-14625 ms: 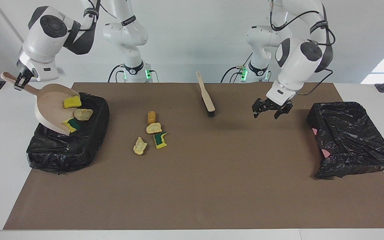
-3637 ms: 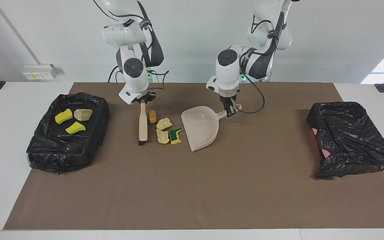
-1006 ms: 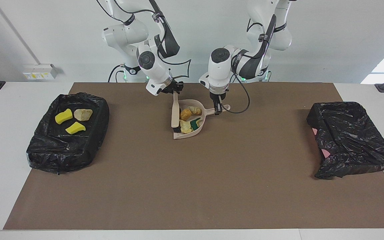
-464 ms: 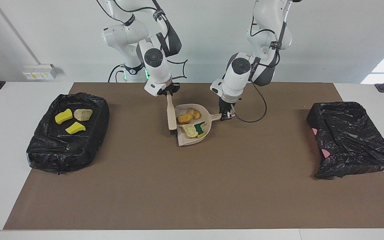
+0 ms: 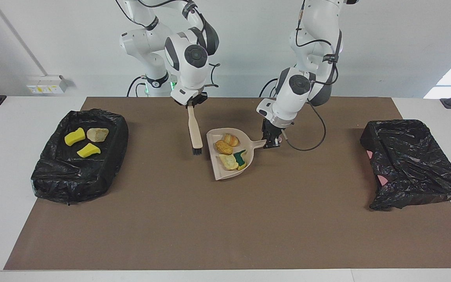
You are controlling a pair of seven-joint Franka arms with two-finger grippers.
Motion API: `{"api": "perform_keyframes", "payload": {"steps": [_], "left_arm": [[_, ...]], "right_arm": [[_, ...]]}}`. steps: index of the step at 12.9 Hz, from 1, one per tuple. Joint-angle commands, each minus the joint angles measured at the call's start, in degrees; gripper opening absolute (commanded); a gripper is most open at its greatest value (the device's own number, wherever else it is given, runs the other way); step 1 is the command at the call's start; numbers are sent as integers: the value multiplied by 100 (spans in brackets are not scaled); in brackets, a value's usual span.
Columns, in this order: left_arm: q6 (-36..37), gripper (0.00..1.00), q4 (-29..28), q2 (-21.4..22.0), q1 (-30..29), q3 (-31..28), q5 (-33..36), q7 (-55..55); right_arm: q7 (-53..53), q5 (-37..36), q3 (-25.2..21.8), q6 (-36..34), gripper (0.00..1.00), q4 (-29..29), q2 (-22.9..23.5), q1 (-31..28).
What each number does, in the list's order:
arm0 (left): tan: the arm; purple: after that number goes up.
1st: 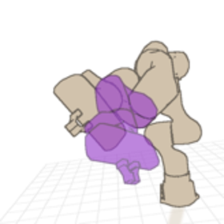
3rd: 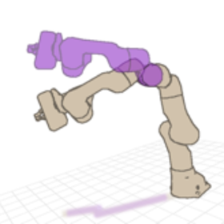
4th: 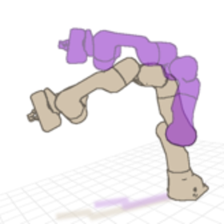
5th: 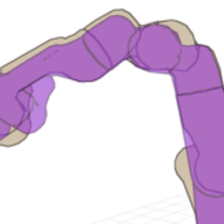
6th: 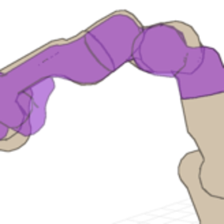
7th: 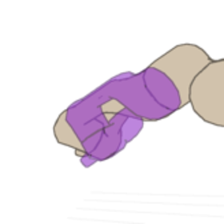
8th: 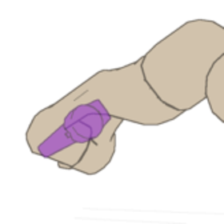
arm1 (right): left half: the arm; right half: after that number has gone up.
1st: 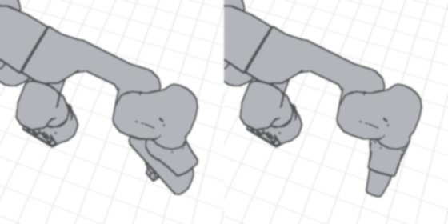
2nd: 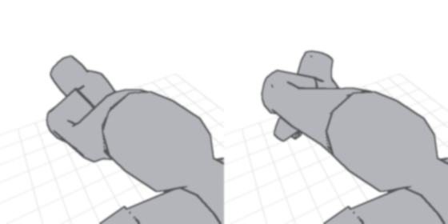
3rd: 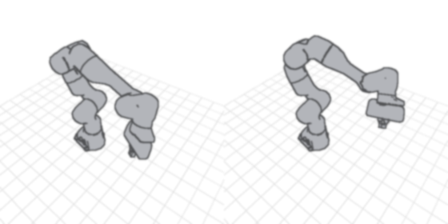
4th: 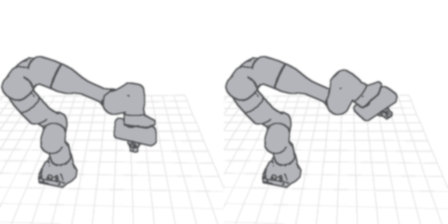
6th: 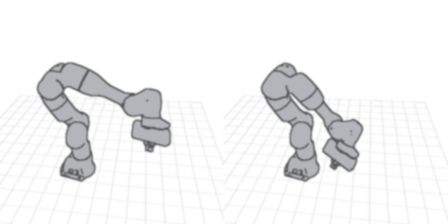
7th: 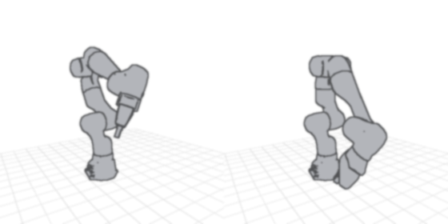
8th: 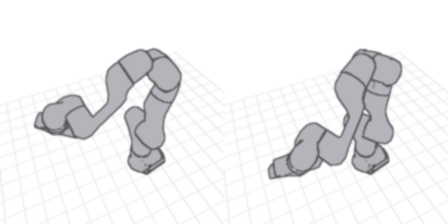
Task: Sweep and dump trash in bin
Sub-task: 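Carry the loaded dustpan with the left gripper to the bag nearest it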
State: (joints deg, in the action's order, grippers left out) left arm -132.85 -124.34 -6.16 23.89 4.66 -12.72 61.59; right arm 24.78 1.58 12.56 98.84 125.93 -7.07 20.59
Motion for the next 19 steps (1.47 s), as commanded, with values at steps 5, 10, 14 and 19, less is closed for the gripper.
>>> {"api": "perform_keyframes", "payload": {"steps": [5,10,14,19], "left_arm": [[1751,0,1726,-149,-1393,8,-38,1337],[3429,0,3326,-360,-2317,-1,497,2005],[4056,0,3715,-298,-2949,-53,823,2794],[4092,0,3715,-263,-4241,-62,893,4175]], "right_arm": [[1090,1475,133,888,0,264,-189,559],[1545,1512,133,1778,0,467,398,1157],[1652,1512,133,2226,0,598,777,1280],[1600,1399,124,2702,100,565,962,1281]]}}
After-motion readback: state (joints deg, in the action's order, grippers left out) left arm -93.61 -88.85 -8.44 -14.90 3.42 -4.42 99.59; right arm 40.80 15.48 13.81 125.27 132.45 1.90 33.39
